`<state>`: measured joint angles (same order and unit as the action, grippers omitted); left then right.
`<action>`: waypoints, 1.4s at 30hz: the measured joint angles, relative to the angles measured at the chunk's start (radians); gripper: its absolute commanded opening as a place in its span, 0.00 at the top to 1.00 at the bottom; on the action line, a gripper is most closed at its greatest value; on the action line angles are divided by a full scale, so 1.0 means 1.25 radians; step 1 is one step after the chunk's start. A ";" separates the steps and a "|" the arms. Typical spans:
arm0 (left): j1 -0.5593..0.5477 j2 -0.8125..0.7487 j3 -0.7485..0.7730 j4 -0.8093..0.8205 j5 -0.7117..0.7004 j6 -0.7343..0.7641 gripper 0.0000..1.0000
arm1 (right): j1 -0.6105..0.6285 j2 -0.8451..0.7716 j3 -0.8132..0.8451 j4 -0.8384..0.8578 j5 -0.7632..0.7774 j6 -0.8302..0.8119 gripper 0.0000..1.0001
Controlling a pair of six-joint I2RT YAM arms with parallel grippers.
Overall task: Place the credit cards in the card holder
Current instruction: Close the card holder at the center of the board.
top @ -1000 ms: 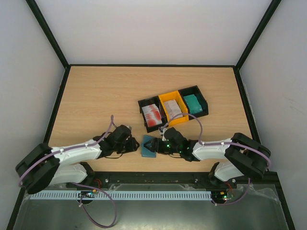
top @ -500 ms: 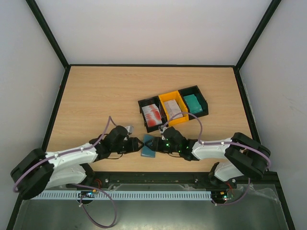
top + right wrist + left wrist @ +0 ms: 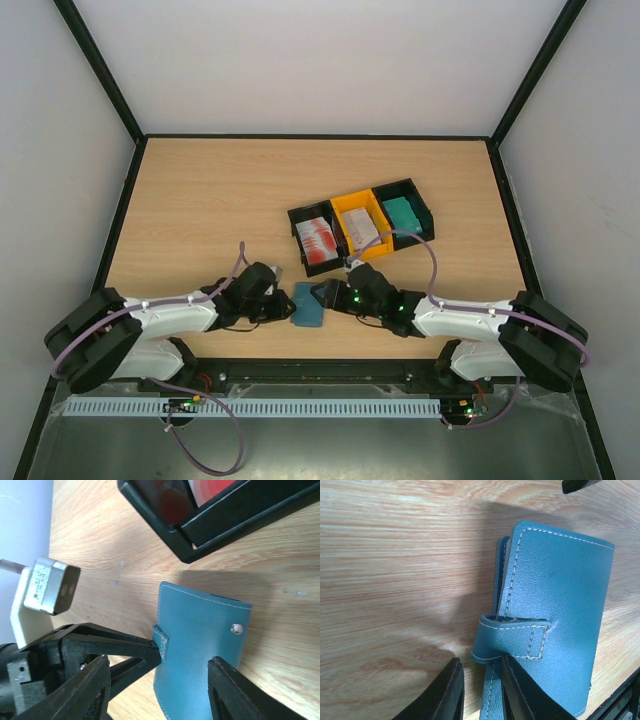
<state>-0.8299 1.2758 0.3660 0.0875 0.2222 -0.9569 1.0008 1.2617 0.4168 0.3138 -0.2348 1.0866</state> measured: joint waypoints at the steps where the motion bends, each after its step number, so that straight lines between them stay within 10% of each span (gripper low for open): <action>1: 0.000 0.005 0.003 0.003 0.000 0.001 0.77 | 0.000 -0.003 0.000 -0.009 0.008 0.001 0.46; 13: 0.000 0.033 0.009 0.040 0.003 0.005 0.77 | 0.000 0.124 -0.004 0.030 -0.060 0.013 0.50; 24: 0.002 0.003 -0.006 0.043 -0.004 0.003 0.58 | 0.000 0.199 -0.005 0.164 -0.081 0.046 0.93; 42: 0.032 -0.243 0.229 -0.218 -0.245 0.124 0.41 | 0.001 0.003 0.298 -0.752 0.302 -0.051 0.96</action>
<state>-0.7895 0.9722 0.6525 -0.1852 -0.0837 -0.8024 1.0019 1.2655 0.7895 -0.6266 0.1432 1.0233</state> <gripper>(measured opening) 0.589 0.113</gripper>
